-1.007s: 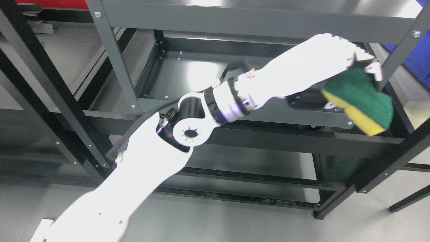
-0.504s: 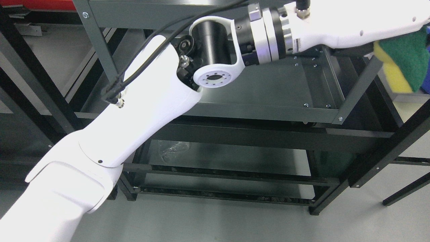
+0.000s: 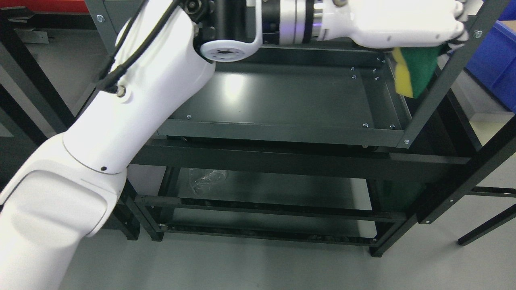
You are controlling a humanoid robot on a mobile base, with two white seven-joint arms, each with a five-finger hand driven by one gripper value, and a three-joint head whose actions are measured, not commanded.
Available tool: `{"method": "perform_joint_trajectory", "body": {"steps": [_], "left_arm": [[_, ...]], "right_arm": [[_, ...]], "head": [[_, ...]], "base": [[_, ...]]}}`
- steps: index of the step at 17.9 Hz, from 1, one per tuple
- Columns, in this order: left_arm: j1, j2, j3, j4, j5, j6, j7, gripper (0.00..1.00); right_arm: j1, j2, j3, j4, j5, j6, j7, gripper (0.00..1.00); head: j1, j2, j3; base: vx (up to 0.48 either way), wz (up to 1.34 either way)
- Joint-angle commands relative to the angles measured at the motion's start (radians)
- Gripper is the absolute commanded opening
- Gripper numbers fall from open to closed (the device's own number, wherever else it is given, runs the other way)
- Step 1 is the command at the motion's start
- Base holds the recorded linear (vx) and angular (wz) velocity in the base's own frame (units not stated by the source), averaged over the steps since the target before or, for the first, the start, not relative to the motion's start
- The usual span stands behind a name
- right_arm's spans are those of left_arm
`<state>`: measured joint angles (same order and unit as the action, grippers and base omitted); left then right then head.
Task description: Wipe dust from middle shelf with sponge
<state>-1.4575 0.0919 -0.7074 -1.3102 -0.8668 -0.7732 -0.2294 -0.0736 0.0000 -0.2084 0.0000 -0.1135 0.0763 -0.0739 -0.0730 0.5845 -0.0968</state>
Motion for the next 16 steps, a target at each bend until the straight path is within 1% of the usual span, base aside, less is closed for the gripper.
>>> {"method": "perform_joint_trajectory", "body": {"steps": [1, 3, 7, 10, 13, 14, 16], "left_arm": [[0.11, 0.29, 0.23, -0.067, 0.011, -0.012, -0.031, 0.0], [0.163, 0.368, 0.287, -0.118, 0.063, -0.012, -0.053, 0.0], [0.235, 0.569, 0.393, -0.187, 0.248, -0.012, -0.143, 0.0], [0.311, 0.705, 0.512, -0.192, 0.354, -0.012, -0.188, 0.0], [0.434, 0.851, 0.64, -0.185, 0.457, -0.012, -0.2, 0.0], [0.463, 0.882, 0.675, -0.184, 0.48, -0.012, -0.2, 0.0], [0.486, 0.901, 0.716, -0.184, 0.506, -0.012, -0.2, 0.0]], "right_arm": [[0.0, -0.017, 0.001, -0.017, 0.0, 0.0, 0.0, 1.0], [0.0, -0.017, 0.001, -0.017, 0.0, 0.0, 0.0, 1.0], [0.0, -0.017, 0.0, -0.017, 0.0, 0.0, 0.0, 1.0], [0.0, -0.017, 0.0, -0.017, 0.0, 0.0, 0.0, 1.0], [0.0, -0.017, 0.0, -0.017, 0.0, 0.0, 0.0, 1.0], [0.0, -0.017, 0.0, -0.017, 0.0, 0.0, 0.0, 1.0], [0.0, -0.017, 0.0, -0.017, 0.0, 0.0, 0.0, 1.0]], "head": [[0.0, 0.0, 0.0], [0.0, 0.0, 0.0], [0.0, 0.0, 0.0], [0.0, 0.0, 0.0], [0.0, 0.0, 0.0], [0.0, 0.0, 0.0], [0.0, 0.0, 0.0]], "base": [[0.0, 0.0], [0.0, 0.0], [0.0, 0.0], [0.0, 0.0], [0.0, 0.0], [0.0, 0.0], [0.0, 0.0]]}}
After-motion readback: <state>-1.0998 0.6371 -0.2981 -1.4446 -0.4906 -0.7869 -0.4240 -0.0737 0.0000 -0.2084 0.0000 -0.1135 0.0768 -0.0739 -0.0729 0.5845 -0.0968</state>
